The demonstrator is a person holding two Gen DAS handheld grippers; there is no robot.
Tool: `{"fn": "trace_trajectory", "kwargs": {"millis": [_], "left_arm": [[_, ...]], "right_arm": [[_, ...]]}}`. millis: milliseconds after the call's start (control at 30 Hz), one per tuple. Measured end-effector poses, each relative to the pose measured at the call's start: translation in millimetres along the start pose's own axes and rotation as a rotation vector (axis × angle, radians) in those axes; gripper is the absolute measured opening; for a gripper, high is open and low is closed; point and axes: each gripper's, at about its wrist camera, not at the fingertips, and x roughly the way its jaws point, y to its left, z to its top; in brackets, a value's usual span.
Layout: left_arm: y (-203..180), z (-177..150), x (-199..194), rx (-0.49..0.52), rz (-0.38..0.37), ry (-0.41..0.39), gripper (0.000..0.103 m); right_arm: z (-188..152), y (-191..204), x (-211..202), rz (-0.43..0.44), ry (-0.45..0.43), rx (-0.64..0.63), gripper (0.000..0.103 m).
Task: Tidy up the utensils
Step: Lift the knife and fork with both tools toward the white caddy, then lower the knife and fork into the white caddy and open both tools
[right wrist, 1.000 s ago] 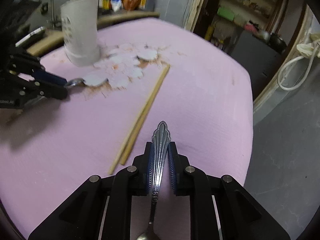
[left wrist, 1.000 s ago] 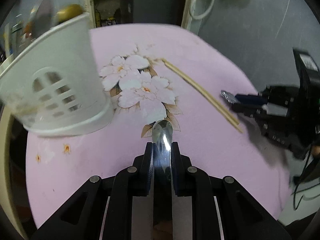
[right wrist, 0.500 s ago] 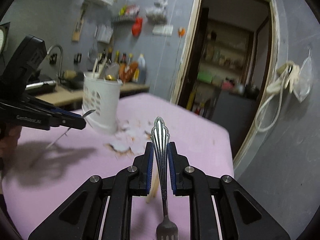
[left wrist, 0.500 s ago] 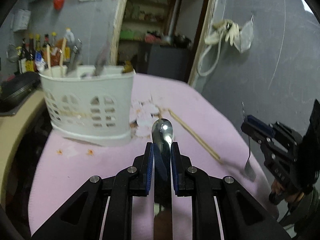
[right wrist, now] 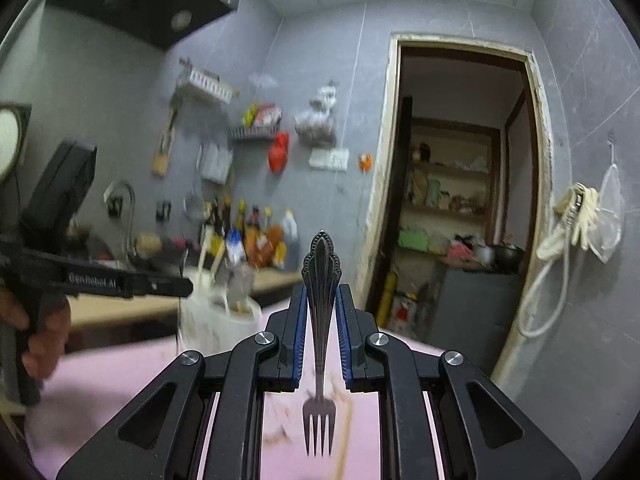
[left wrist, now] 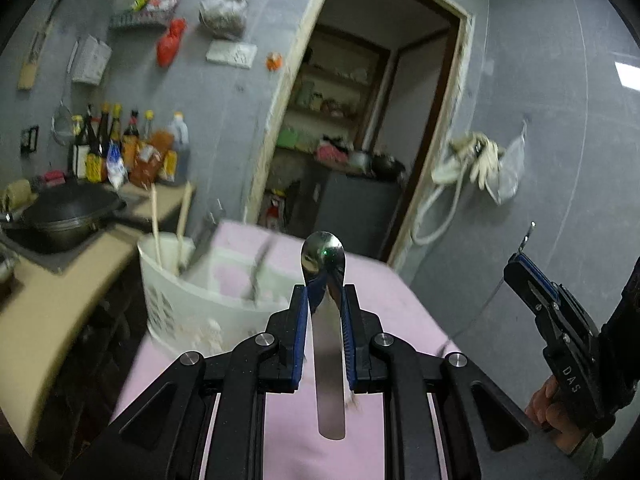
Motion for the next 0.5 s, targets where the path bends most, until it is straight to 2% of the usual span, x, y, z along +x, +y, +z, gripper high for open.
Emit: {"fn": "trace_trajectory", "kwargs": {"millis": [233,500], "left_arm": [[38,62,-1,-0.010,0.081,-0.080,0.013],[95,104,13,-0.044,0.212,-0.149,0.013]], "right_arm": [[51,0,52,0.120,-0.131,0.077,0.012],[68,11,115,0.196,-0.226,0.183,0.012]]}}
